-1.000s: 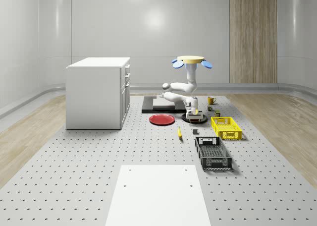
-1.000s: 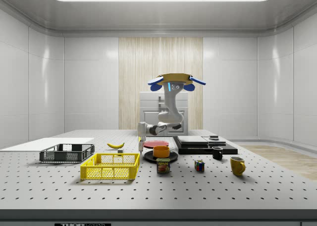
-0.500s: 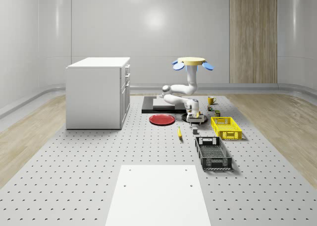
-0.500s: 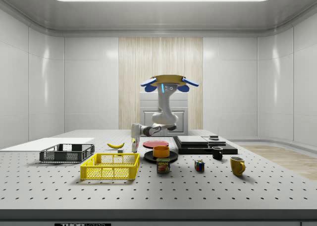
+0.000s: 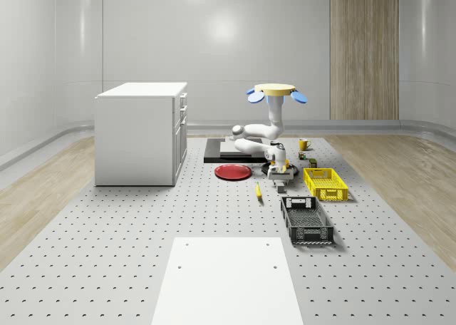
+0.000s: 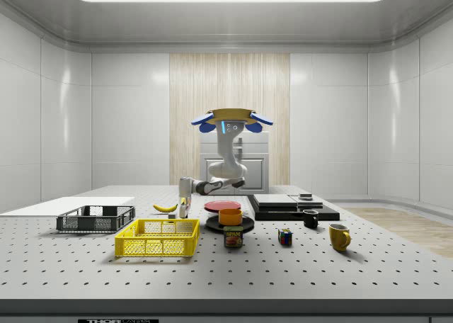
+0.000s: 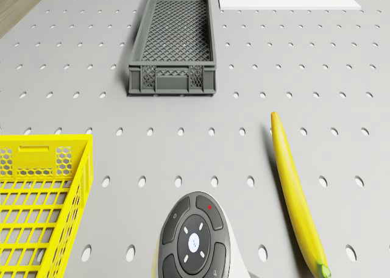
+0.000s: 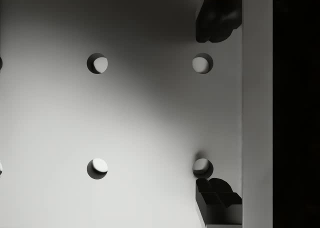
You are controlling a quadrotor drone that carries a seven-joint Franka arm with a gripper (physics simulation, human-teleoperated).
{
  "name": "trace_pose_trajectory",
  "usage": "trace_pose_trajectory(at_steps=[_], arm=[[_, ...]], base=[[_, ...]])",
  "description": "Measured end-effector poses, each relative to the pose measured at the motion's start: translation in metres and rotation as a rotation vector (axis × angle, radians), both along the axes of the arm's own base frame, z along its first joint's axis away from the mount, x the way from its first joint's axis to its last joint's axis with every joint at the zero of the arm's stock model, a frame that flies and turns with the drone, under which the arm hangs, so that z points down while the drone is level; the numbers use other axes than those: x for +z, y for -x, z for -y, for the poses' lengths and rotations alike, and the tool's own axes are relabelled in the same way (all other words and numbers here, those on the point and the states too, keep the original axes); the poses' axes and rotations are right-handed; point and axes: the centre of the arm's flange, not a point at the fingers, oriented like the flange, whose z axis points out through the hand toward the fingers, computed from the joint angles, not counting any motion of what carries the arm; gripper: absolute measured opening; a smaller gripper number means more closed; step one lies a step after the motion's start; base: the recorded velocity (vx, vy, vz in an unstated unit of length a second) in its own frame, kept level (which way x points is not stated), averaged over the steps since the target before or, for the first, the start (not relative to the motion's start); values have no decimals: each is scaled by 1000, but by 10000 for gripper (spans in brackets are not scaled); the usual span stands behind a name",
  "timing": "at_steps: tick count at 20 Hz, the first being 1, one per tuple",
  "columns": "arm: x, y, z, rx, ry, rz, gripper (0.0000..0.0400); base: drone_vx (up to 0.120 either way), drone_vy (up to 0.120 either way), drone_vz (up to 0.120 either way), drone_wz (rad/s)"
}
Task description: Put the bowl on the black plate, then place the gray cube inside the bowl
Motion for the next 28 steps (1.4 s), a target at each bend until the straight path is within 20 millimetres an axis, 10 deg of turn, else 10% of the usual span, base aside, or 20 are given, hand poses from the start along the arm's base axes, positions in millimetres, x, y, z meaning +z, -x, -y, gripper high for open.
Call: trace_pose_trajectory(at_steps=[10,28], arm=[[0,0,0,0,0,0,400],[-9,-11,0,0,0,0,400]], base=[[120,0,0,0],[0,-18,0,0]])
